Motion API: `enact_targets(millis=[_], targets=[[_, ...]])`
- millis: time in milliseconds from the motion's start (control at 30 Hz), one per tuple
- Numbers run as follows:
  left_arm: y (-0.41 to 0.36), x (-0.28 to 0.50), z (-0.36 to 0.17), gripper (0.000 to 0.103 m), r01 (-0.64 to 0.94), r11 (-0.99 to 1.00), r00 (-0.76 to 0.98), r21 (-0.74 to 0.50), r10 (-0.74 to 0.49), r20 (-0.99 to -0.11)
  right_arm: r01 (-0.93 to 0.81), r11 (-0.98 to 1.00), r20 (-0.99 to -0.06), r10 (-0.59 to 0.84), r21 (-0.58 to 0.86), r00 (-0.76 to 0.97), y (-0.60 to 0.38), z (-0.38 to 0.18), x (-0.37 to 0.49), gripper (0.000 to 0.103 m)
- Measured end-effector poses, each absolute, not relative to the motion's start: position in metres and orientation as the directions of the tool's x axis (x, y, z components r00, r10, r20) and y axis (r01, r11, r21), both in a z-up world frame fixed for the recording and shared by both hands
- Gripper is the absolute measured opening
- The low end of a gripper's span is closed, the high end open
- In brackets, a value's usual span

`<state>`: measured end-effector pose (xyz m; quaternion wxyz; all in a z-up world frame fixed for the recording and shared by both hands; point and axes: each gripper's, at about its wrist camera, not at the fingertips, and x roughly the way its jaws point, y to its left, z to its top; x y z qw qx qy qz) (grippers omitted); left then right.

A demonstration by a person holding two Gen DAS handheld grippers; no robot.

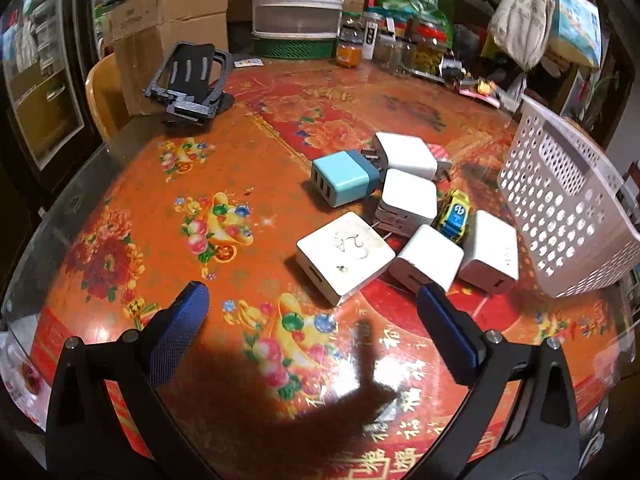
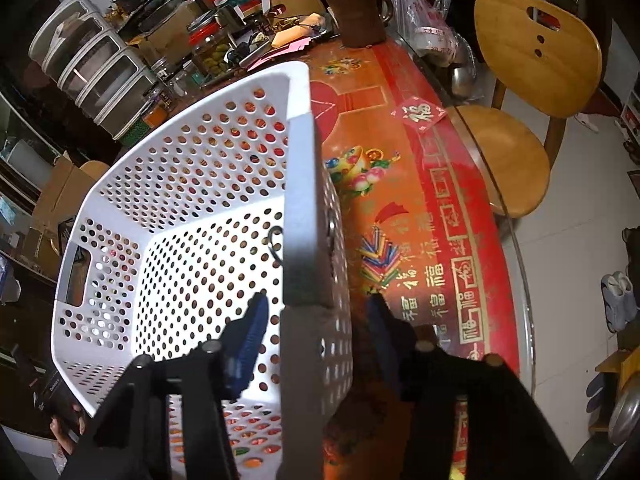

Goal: Organize rigid objects
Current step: 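Grasp the white square charger with the left gripper while the right gripper grips the basket rim, then carry the white charger into the basket and open the left gripper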

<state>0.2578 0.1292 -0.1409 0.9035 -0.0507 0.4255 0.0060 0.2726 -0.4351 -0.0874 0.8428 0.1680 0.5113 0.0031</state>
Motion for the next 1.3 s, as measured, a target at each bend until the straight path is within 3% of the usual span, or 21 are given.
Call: enact_targets(millis=[67, 167, 600, 800, 867, 1067, 1300], targets=[[0.126, 0.265, -0.147, 0.102, -0.037, 0.997, 0.621, -0.061, -0.025, -0.784, 0.171, 0.945, -0.866, 0.17, 0.278, 0.47, -0.434, -0.088, 0.273, 0.027], [0.12, 0.273, -0.152, 0.102, -0.009, 0.999, 0.6, -0.046, -0.032, -0.8, 0.18, 0.953, -0.873, 0.137, 0.245, 0.467, -0.432, -0.086, 0.274, 0.019], [0.105, 0.299, -0.164, 0.098, 0.044, 0.999, 0.572, 0.006, -0.021, -0.82, 0.187, 0.958, -0.884, 0.11, 0.216, 0.455, -0.431, -0.084, 0.276, 0.017], [0.101, 0.307, -0.167, 0.077, 0.044, 0.999, 0.569, -0.007, -0.031, -0.822, 0.189, 0.96, -0.885, 0.1, 0.205, 0.454, -0.43, -0.083, 0.276, 0.016], [0.098, 0.308, -0.165, 0.061, 0.049, 0.999, 0.577, -0.001, -0.029, -0.816, 0.189, 0.96, -0.885, 0.101, 0.207, 0.455, -0.431, -0.083, 0.276, 0.016], [0.092, 0.306, -0.16, 0.061, -0.016, 0.994, 0.599, 0.107, 0.096, -0.795, 0.188, 0.961, -0.885, 0.099, 0.204, 0.455, -0.43, -0.083, 0.276, 0.016], [0.097, 0.306, -0.14, 0.061, -0.024, 0.993, 0.62, 0.113, 0.104, -0.778, 0.18, 0.963, -0.885, 0.1, 0.202, 0.456, -0.431, -0.082, 0.277, 0.016]])
